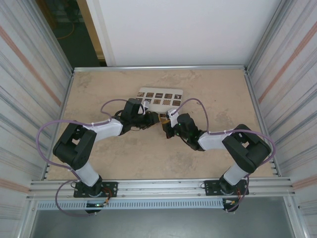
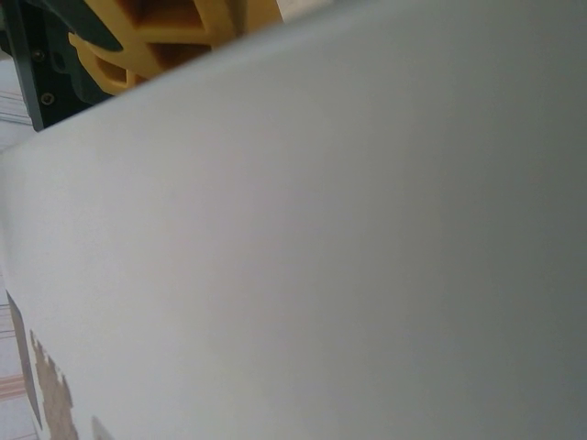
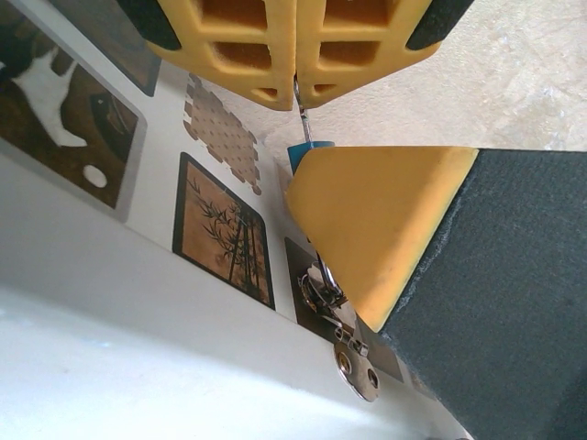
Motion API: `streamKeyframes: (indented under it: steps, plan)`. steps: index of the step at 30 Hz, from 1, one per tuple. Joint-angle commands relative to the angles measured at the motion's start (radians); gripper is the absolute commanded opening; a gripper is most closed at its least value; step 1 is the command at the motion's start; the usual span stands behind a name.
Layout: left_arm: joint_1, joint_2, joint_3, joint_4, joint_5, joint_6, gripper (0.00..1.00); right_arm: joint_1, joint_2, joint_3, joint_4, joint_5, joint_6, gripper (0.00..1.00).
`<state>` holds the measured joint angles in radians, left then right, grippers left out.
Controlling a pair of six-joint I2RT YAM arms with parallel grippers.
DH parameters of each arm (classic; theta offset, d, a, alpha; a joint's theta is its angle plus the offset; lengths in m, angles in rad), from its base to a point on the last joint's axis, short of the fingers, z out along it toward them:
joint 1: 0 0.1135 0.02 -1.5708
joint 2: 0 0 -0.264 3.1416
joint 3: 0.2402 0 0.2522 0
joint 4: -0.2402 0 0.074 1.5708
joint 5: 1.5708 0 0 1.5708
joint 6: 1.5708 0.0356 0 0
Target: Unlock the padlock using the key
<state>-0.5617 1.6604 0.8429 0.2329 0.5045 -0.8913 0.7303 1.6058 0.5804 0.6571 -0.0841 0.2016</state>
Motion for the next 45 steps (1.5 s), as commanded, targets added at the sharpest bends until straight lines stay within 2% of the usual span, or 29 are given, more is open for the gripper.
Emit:
streamKeyframes:
  steps: [1,12,19,41,45]
  plan:
    - [-0.056,0.001,0.008,-0.044,0.218,0.004,0.05,-0.008,-0.029,0.085,0.198,0.003,0.002,0.0]
    - [-0.06,0.004,-0.002,-0.044,0.229,-0.005,0.05,-0.025,-0.019,0.133,0.246,-0.038,0.019,0.0]
    - [-0.066,0.002,-0.008,-0.049,0.22,-0.005,0.05,-0.058,-0.019,0.152,0.251,-0.117,0.064,0.0]
    - [-0.07,0.124,-0.036,0.086,0.195,-0.055,0.06,-0.058,0.071,-0.004,0.23,-0.019,0.058,0.0]
    - [-0.069,0.145,-0.044,0.12,0.192,-0.066,0.1,-0.058,0.075,-0.041,0.227,-0.003,0.066,0.0]
